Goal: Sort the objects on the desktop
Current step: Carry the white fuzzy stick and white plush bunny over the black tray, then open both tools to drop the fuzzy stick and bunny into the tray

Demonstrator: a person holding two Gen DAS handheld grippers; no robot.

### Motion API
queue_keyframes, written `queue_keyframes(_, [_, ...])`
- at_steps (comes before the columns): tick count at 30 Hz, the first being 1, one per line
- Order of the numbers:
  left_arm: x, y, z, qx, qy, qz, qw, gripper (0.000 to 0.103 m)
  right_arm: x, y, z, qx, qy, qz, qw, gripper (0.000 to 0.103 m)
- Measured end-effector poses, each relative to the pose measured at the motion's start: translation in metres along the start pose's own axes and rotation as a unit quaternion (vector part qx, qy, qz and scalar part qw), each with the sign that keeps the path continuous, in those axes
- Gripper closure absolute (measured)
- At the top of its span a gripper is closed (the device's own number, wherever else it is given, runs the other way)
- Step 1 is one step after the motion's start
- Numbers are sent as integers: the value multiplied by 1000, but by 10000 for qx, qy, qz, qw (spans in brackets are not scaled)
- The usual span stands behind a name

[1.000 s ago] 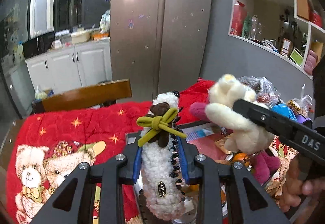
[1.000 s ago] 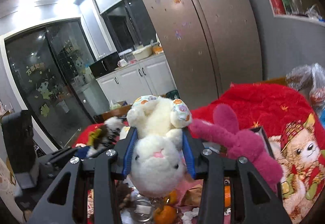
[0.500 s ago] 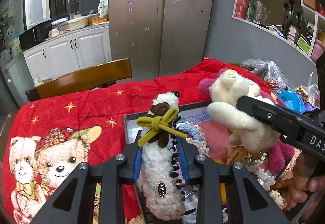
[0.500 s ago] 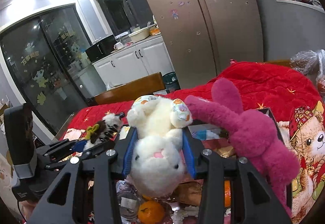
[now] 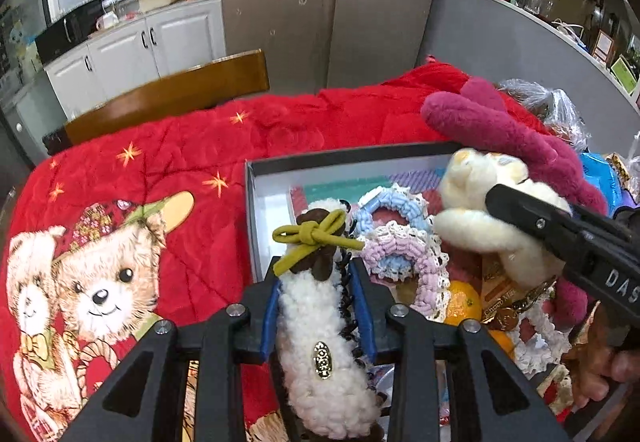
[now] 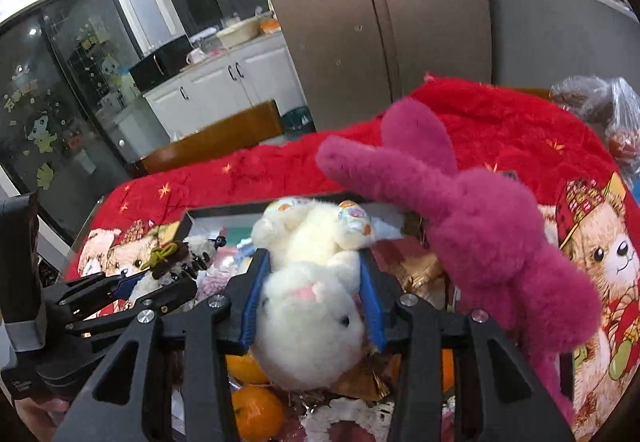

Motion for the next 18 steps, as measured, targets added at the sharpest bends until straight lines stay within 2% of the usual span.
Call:
queue_keyframes(4, [0, -1, 1, 15, 113, 59, 9999, 69, 8, -4, 4, -42, -151, -173, 9997, 59])
queue_keyframes(9, [-5, -1, 1, -4, 183, 181, 9997, 68, 13, -7, 7, -41, -138, -249, 9996, 58])
queue_keyframes(12, [-10, 0, -2, -32, 208, 289, 9994, 59, 12, -6, 6, -50, 3, -170, 9998, 53])
queue_keyframes(14, [-15, 0, -3, -79, 212, 373, 9990, 57, 8, -3, 3, -20, 131, -52, 9999, 48])
queue_keyframes(18, [-29, 1, -8, -195, 400, 697, 9966, 36, 4, 2, -8, -187, 353, 53, 9992, 40])
Point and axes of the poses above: each gripper's, at about its wrist camera, not at the fingertips, and z roughly the way its jaws point, x to its left, y to its top, the point moved 1 cm from there along z, roughly the way its jaws point, and after that the axes turned 9 degrees about -y, right-handed, at the moved point
